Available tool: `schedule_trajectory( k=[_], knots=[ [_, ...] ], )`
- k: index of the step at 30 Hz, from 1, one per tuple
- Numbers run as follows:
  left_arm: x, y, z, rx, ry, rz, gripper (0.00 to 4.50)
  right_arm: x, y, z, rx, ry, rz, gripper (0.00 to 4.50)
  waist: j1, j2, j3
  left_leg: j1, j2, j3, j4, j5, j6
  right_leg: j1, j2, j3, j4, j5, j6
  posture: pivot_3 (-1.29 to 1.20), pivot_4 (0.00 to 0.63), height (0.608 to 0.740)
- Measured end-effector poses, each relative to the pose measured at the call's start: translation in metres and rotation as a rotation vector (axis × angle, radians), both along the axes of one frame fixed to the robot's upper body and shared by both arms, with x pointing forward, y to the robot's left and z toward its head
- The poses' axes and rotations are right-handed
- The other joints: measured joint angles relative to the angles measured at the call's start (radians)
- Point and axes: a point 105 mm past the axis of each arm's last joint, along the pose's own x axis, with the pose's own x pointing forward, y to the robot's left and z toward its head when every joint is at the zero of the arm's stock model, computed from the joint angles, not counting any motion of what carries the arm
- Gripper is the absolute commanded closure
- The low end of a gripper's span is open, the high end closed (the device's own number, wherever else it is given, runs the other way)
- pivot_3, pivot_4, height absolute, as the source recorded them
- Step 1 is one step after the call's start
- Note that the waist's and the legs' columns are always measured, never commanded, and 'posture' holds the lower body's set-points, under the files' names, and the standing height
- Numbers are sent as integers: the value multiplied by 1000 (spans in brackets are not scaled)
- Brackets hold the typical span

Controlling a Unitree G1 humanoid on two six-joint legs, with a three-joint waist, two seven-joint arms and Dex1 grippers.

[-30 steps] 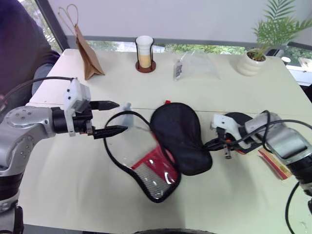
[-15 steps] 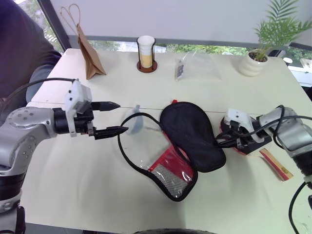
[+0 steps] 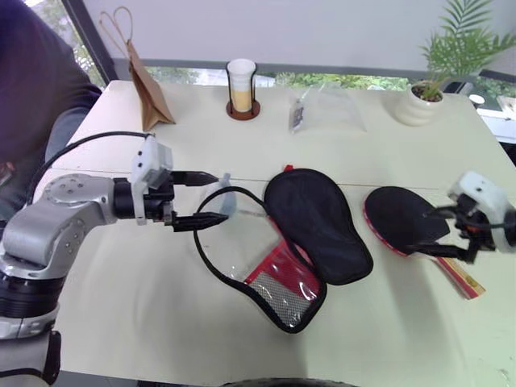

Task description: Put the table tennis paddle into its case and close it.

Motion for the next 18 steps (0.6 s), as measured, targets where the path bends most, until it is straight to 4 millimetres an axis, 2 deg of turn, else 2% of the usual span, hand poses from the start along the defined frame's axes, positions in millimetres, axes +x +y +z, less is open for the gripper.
schedule_trajectory(
  k=[3,7,18],
  knots=[
    [0,-7,0,-9,4,-44,0,-22,-19,-11,7,35,-116,53,0,0,0,2,0,0,0,-1,2,3,1,0,-1,0,0,0,150,740],
    [1,-14,2,-12,-5,-88,0,-32,-28,-23,9,58,-177,53,-3,0,0,3,0,0,0,-1,2,4,2,0,-1,0,0,0,150,740],
    [2,-15,-2,-2,3,-104,0,-14,-41,-47,79,38,-256,53,-1,0,0,3,1,1,1,1,-2,4,2,0,-1,0,0,0,150,740]
  ],
)
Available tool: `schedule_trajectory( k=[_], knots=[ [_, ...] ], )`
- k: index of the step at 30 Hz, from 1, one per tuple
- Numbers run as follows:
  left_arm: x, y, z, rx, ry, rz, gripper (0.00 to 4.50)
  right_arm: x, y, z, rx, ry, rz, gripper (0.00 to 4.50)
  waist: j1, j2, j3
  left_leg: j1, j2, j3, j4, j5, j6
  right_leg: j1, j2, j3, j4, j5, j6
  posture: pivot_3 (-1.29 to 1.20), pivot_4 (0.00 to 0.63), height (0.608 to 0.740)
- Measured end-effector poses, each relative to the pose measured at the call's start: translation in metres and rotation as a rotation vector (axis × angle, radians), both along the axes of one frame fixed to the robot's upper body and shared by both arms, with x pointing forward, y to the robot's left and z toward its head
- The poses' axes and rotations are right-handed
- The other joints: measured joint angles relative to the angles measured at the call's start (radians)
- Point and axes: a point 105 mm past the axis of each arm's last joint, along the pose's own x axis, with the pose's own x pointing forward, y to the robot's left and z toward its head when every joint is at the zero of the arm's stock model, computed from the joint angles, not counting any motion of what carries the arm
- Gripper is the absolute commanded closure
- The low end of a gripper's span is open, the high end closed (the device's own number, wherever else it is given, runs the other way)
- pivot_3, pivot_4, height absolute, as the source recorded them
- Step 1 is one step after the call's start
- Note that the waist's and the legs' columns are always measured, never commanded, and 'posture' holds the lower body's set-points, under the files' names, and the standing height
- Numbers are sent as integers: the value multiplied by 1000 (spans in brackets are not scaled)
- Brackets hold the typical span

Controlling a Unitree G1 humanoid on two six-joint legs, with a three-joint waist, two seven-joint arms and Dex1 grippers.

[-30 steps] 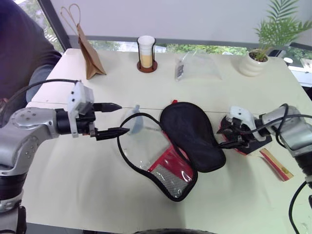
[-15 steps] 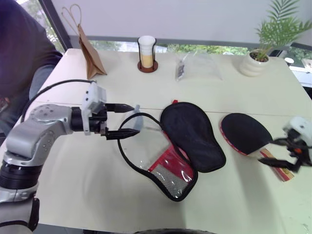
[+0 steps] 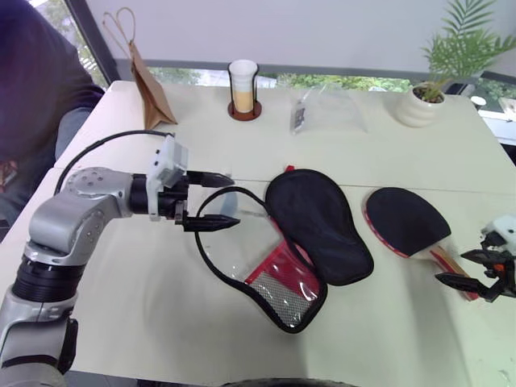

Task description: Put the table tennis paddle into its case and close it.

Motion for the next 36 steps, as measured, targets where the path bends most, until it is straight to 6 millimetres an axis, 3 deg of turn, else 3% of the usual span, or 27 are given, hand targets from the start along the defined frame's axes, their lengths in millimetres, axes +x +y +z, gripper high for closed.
schedule_trajectory(
  k=[3,8,9,16,20,24,30,33,36],
  knots=[
    [0,0,0,0,-1,1,0,5,-2,-3,13,-2,-3,904,-1,0,0,0,0,0,0,0,0,0,0,0,0,0,0,0,150,740],
    [0,-1,0,0,-5,3,0,8,-2,-4,15,-9,4,3506,-1,0,0,0,0,0,0,0,0,0,0,0,0,0,0,0,150,740],
    [0,-1,0,0,-5,4,0,8,-1,-3,19,-7,12,3689,0,0,0,0,0,0,0,0,0,0,0,0,0,0,0,0,150,740],
    [3,-6,0,-21,-2,-1,0,12,2,2,-16,-35,13,3686,0,0,0,0,0,0,0,0,0,0,0,0,0,0,0,0,150,740],
    [6,-11,-1,-23,0,-20,0,25,12,31,-14,-123,-52,3686,0,0,0,0,0,0,0,0,-1,-1,0,0,0,0,0,0,150,740],
    [11,-13,1,-27,-10,-30,0,30,53,59,29,-191,-16,3686,0,0,0,0,1,0,0,0,-1,-1,1,0,0,0,0,0,150,740],
    [13,-17,-1,-16,-4,-60,0,35,134,51,192,-170,37,3686,0,0,0,-1,1,0,1,0,-1,-2,0,0,1,0,0,0,150,740],
    [13,-17,-1,-12,-5,-64,0,39,155,49,188,-166,40,3686,2,0,0,-3,0,0,1,0,-1,-4,0,0,1,0,0,0,150,740],
    [13,-17,-2,-12,-4,-64,0,39,165,40,177,-145,45,3686,0,0,0,-3,0,0,1,0,-1,-4,0,0,1,0,0,0,150,740]
  ],
)
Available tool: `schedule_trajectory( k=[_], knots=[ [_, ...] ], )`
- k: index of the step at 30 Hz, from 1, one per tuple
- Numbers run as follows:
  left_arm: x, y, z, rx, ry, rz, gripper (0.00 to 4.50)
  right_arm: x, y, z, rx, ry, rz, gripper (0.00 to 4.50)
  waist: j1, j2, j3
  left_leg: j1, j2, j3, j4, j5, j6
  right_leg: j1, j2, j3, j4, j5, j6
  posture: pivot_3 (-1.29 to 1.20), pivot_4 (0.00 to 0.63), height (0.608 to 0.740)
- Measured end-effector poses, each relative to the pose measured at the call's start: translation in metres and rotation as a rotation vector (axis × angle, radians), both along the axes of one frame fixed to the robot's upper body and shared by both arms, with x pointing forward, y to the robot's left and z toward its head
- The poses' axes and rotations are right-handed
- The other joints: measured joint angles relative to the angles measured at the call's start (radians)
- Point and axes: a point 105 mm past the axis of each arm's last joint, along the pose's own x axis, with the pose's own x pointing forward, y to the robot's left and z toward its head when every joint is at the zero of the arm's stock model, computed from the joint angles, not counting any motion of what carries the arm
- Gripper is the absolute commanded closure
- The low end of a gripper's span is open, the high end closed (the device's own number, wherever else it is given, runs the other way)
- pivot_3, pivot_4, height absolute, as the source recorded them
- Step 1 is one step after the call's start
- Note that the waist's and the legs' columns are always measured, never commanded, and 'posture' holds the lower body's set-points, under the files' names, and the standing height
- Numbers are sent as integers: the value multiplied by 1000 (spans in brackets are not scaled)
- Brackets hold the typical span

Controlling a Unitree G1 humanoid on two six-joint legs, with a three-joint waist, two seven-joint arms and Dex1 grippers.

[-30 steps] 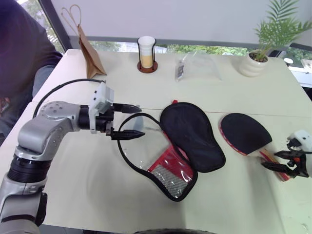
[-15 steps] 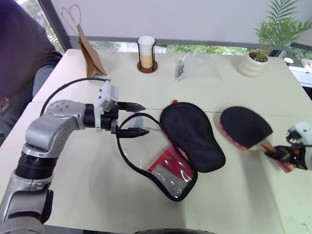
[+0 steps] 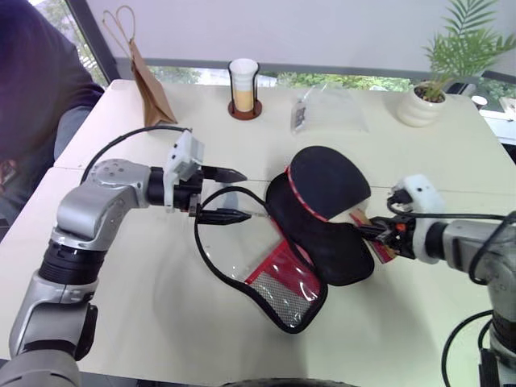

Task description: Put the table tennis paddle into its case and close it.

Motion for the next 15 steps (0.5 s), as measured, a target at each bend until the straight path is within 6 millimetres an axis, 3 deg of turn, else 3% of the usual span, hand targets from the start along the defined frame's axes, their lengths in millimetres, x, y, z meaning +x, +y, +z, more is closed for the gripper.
schedule_trajectory(
  k=[8,15],
  knots=[
    [-2,2,-7,2,17,14,0,1,23,-20,10,37,27,3686,-2,0,0,0,0,0,0,0,0,-1,0,0,1,0,0,0,150,740],
    [-4,3,-6,6,1,31,0,6,32,-24,17,46,26,3686,-2,0,0,0,0,0,0,0,0,-1,0,0,1,0,0,0,150,740]
  ],
)
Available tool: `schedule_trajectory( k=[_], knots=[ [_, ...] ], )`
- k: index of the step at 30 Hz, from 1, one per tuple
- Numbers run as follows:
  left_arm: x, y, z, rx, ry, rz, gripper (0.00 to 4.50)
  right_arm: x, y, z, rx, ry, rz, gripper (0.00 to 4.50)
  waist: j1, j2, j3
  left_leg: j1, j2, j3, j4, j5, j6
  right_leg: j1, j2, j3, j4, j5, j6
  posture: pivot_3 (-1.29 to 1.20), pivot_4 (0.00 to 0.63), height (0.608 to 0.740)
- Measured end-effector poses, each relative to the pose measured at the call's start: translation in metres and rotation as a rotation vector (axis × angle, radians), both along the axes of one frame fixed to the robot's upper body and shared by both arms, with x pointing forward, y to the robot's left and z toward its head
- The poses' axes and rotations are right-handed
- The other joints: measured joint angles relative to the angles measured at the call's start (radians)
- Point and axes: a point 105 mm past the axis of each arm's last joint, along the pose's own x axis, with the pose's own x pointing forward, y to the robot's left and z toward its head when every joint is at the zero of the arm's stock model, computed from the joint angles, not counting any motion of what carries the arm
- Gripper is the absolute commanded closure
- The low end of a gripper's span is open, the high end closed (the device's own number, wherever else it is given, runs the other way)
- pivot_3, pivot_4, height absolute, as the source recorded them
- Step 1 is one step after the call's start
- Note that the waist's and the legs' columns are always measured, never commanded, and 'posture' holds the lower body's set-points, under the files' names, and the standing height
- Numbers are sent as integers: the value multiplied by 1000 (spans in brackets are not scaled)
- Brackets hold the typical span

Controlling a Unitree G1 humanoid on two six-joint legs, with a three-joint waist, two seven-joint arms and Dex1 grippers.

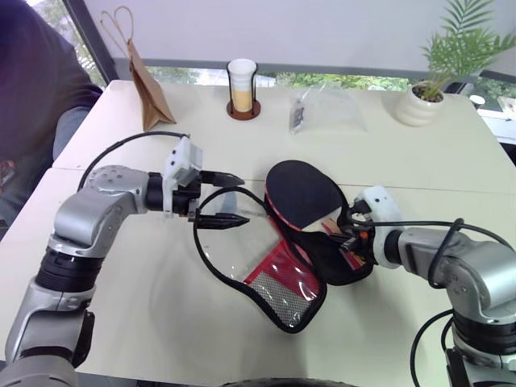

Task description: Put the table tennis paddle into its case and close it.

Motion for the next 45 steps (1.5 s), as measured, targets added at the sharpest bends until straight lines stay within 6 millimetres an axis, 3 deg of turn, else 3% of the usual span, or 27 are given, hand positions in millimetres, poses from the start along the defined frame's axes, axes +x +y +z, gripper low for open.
schedule_trajectory(
  k=[8,16,19,22,25,28,32,34,38,42,45],
  knots=[
    [-1,2,-1,-3,1,14,0,-2,-2,-3,-32,18,10,3686,0,0,0,0,0,0,0,0,0,0,0,0,0,0,0,0,150,740],
    [0,5,-1,1,-2,28,0,-2,-3,-2,-31,19,11,78,-1,0,0,0,0,0,0,0,1,0,0,0,0,0,0,0,150,740],
    [0,12,-2,28,-3,40,0,-1,-2,2,-25,7,18,78,-2,0,0,0,0,0,0,-1,1,0,0,0,0,0,0,0,150,740],
    [0,32,0,82,-12,80,0,4,1,19,24,-40,42,78,-7,0,0,0,0,0,-1,-1,1,-1,0,0,0,0,0,0,150,740],
    [2,71,8,176,-21,170,0,6,8,49,108,-112,120,78,-21,0,0,0,1,0,-2,-2,4,-1,1,0,0,0,0,0,150,740],
    [0,100,15,245,-36,227,0,4,7,68,140,-154,178,78,-20,1,0,0,1,0,-2,-3,5,-1,0,0,-1,0,0,0,150,740],
    [-6,133,-3,343,25,266,0,5,1,79,124,-184,237,78,-20,1,0,0,1,0,-2,-3,6,0,0,0,-1,0,0,0,150,740],
    [-9,138,-16,373,39,259,0,9,-3,83,117,-199,247,78,-20,1,0,0,1,0,-2,-3,6,-1,0,0,-1,0,0,0,150,740],
    [-15,120,-45,382,56,182,0,16,-10,88,101,-229,254,78,-19,0,0,0,1,0,-2,-4,6,0,-1,0,-1,0,0,0,150,740],
    [-23,65,-72,322,31,32,0,23,-19,103,68,-289,244,78,-15,0,1,0,0,0,-1,-4,6,0,-2,0,-1,0,0,0,150,740],
    [-21,27,-65,217,19,-44,0,23,-26,107,51,-298,231,78,-9,-1,1,-1,1,0,-1,-4,6,-1,-2,0,-1,0,0,0,150,740]
  ],
)
